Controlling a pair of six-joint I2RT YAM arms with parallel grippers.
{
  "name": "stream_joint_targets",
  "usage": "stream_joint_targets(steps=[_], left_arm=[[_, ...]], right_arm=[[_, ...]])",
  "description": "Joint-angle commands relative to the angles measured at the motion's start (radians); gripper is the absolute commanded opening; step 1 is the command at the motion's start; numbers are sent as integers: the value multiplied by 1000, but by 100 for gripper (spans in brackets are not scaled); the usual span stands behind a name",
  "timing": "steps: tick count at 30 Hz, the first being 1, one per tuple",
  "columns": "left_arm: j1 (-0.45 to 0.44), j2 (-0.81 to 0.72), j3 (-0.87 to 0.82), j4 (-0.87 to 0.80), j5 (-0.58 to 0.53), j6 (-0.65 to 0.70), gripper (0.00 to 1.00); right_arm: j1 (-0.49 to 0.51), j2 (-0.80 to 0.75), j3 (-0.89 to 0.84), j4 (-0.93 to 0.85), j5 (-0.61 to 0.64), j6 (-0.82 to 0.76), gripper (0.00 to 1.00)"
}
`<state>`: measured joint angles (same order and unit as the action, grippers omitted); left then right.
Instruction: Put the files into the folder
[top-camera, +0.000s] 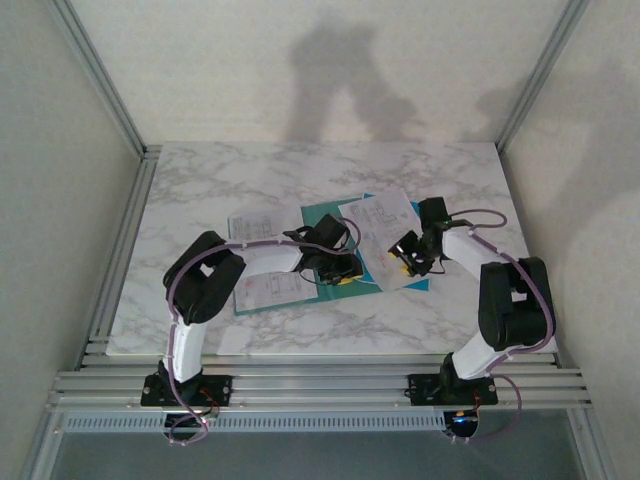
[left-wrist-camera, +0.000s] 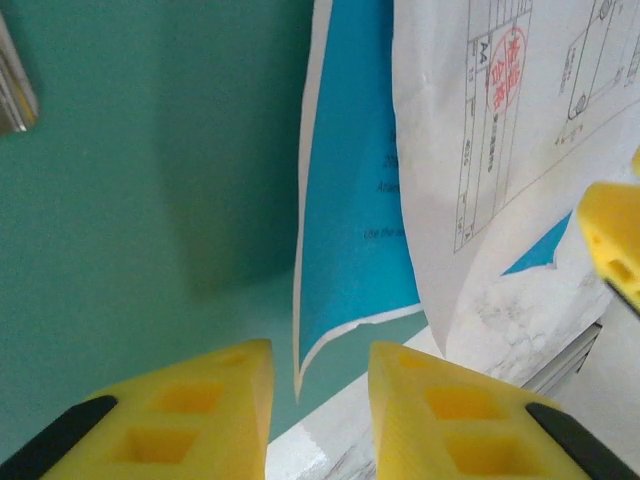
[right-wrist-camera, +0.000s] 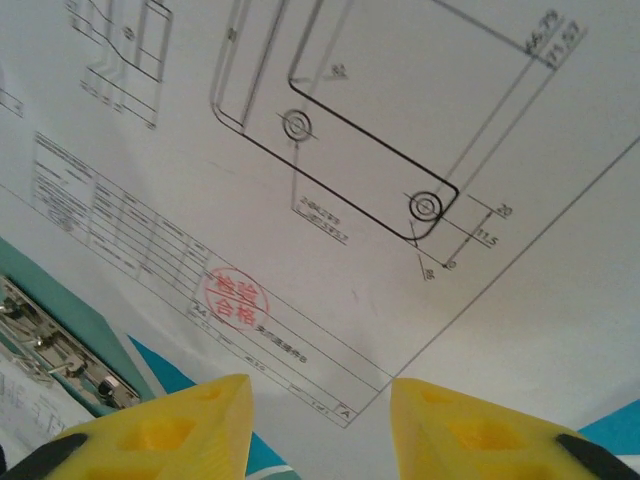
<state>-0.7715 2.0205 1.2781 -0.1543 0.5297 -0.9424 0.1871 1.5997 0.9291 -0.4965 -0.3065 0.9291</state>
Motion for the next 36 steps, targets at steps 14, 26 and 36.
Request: stream_joint_targets(steps=[14, 26, 36], left_arm=[[-24, 47, 4, 84, -9, -44, 0], [-55, 19, -35, 137, -6, -90, 2], [-55, -33, -62, 154, -51, -105, 36]], right_arm=[[-5, 11, -193, 276, -110, 250, 42], [17, -6, -225, 333, -35, 444, 42], [35, -9, -209, 273, 4, 471, 41]])
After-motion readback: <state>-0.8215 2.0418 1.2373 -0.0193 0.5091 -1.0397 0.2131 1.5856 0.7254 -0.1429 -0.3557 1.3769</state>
